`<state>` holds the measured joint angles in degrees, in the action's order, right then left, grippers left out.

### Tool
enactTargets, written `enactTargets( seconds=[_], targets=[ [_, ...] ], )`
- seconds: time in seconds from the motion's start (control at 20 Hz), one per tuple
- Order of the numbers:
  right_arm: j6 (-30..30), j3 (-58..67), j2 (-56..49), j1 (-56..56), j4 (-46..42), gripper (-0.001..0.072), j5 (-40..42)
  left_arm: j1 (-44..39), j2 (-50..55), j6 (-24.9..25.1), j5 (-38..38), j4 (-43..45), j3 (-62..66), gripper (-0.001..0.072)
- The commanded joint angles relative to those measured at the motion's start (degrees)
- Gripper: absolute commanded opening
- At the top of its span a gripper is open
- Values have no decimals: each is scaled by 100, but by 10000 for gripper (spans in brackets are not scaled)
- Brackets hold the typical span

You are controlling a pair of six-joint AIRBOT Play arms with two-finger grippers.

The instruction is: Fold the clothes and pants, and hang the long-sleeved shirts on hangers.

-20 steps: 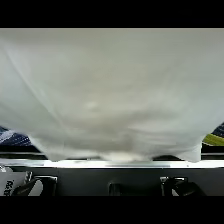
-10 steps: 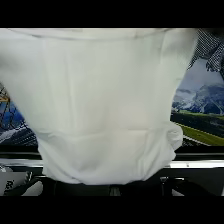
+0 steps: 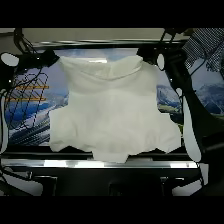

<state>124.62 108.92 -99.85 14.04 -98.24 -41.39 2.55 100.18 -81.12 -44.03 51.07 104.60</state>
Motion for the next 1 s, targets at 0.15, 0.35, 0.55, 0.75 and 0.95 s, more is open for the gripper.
enactTargets(
  seconds=[0.15,0.35,0.55,0.75,0.95],
  targets=[
    [570,4,-695,2,-404,27,1128,-455,901,13,1366,-13,-4,19],
    [573,4,-748,2,-398,169,802,-507,949,-35,986,-13,-2,176],
    [815,4,-326,-66,-424,265,-328,-103,737,-774,33,-13,2,577],
    [15,4,745,-704,-269,312,-1515,826,81,-758,-1593,70,0,576],
    [-1633,-63,1873,-1663,-234,320,-3071,1759,-675,-761,-3348,885,-4,577]
  ],
)
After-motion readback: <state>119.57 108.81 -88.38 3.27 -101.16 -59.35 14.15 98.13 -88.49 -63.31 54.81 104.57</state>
